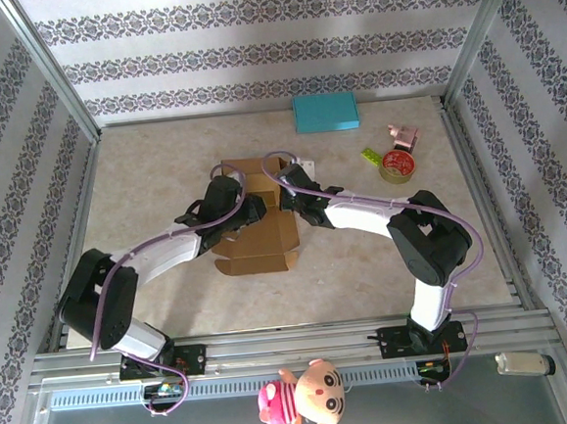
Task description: Fold the paper box
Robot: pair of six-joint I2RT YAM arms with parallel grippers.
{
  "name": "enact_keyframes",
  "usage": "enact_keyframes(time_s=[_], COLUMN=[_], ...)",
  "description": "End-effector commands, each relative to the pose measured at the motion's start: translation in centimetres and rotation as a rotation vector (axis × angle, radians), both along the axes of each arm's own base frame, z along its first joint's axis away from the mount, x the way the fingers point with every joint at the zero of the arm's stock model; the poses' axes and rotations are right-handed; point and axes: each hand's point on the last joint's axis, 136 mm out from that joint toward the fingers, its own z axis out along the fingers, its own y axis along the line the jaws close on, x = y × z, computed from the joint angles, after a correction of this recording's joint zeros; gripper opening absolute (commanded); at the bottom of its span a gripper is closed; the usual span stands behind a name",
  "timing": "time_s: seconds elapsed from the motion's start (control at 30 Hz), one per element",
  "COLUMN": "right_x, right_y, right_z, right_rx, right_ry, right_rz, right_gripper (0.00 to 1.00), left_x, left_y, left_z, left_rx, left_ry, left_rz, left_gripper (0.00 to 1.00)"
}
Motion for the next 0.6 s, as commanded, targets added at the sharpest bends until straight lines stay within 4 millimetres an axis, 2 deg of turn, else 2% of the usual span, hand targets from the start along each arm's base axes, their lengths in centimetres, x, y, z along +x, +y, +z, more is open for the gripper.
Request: enact_keyframes(time_s=[0.0,0.17,0.27,0.33,0.47,0.57], right_x=[-0.6,-0.5,-0.5,-0.5,-0.7,-0.7], right_y=[-0.9,-0.6,-0.5,0.0,1.1,1.5], right_z=[-1.0,-0.3,0.1,0.3,1.0,1.4], right_rx=[-0.047,-0.059,-0.067,-0.059,0.004,0.050], right_ry=[0.023,0.006,-0.002,-0.002,0.028,0.045], right_rz=[-0.003,0.023,0.041,0.065,0.069,0.034], right_gripper=[0.01,0.01,0.01,0.02,0.02,0.02], left_x=[-3.2,-4.4,-4.1,-3.8,-3.9,-4.0], left_y=[4.3,8.5,9.5,8.6,5.4,3.9], left_z=[-3.1,-3.3,-4.0,-4.8,-7.7,-8.9], left_rx=[0.191,0.291,0.283,0.250,0.144,0.043], left_ry=[0.084,0.077,0.095,0.113,0.196,0.205], left_rz=[0.035,0.138,0.143,0.101,-0.015,-0.032], left_gripper=[0.17,0.20,0.21,0.19,0.07,0.03])
